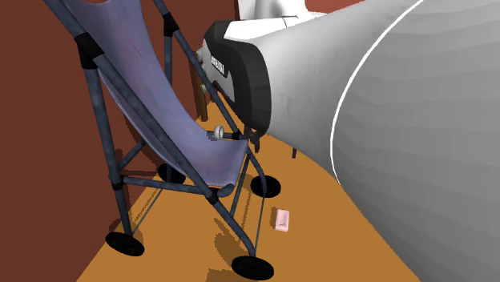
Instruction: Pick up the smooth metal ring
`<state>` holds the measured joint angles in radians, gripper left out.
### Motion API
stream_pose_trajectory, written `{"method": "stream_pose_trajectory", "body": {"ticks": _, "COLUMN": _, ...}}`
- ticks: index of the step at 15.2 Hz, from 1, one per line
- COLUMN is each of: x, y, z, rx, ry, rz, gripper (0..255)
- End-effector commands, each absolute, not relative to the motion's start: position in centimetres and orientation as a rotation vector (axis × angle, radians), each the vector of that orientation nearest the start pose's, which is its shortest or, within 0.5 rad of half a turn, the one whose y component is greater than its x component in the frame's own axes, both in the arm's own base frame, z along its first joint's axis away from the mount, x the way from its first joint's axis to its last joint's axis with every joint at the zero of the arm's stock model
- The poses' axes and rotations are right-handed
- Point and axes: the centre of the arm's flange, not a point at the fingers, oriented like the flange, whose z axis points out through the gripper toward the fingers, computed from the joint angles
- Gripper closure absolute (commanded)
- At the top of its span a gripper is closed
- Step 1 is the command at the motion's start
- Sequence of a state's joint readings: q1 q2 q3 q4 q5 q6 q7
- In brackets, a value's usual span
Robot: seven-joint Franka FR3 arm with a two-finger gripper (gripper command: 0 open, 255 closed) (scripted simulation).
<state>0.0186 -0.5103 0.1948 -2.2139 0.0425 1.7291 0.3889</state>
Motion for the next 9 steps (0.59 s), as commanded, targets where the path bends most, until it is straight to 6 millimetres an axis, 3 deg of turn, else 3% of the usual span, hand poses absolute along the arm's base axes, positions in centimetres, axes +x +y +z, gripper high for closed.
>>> {"method": "stream_pose_trajectory", "body": {"ticks": 1, "x": 40.2, "y": 12.2, "z": 56.4, "rx": -3.166, "ry": 0.34, "rz": -0.064, "gripper": 0}}
{"method": "stream_pose_trajectory", "body": {"ticks": 9, "x": 46.1, "y": 20.5, "z": 55.2, "rx": -3.156, "ry": 0.386, "rz": -0.115, "gripper": 0}}
